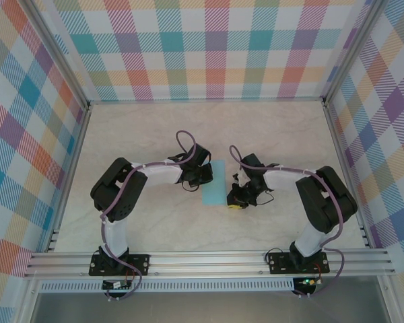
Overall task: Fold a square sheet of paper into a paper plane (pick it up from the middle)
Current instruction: Fold the square sheet of paper in half at the center of the table.
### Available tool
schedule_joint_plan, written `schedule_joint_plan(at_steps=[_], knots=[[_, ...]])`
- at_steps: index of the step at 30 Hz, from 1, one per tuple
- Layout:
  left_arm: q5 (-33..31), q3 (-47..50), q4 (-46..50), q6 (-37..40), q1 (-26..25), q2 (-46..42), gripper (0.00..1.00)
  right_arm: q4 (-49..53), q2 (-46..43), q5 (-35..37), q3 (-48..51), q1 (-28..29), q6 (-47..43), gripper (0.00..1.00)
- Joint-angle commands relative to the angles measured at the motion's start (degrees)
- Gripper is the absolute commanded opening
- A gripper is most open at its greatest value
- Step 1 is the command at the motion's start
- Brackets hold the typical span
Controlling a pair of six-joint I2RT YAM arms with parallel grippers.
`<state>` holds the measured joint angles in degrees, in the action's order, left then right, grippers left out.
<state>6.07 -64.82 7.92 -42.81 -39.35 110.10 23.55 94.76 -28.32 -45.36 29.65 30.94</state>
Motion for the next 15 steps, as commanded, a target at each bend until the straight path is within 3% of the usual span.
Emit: schedule_joint_plan(at_steps=[1, 5, 11, 15], knots=[[-5.9, 2.7, 9.6, 0.1, 0.3, -1.8, 0.04, 0.8, -7.1, 2.7, -0.4, 0.3, 2.0, 0.14], [-6.9, 4.7, 10.2, 0.6, 0.3, -5.4, 0.04, -0.6, -10.1, 7.7, -2.6, 0.3, 2.3, 0.16], [-4.6, 6.1, 6.6, 0.6, 0.5, -9.4, 0.07, -5.4, -1.6, 3.5, -7.3, 0.3, 2.3, 0.16], [-1.5, 5.9, 1.7, 0.6, 1.2, -11.1, 0.14, -7.6, 2.6, 1.7, -9.8, 0.3, 2.0, 0.16]])
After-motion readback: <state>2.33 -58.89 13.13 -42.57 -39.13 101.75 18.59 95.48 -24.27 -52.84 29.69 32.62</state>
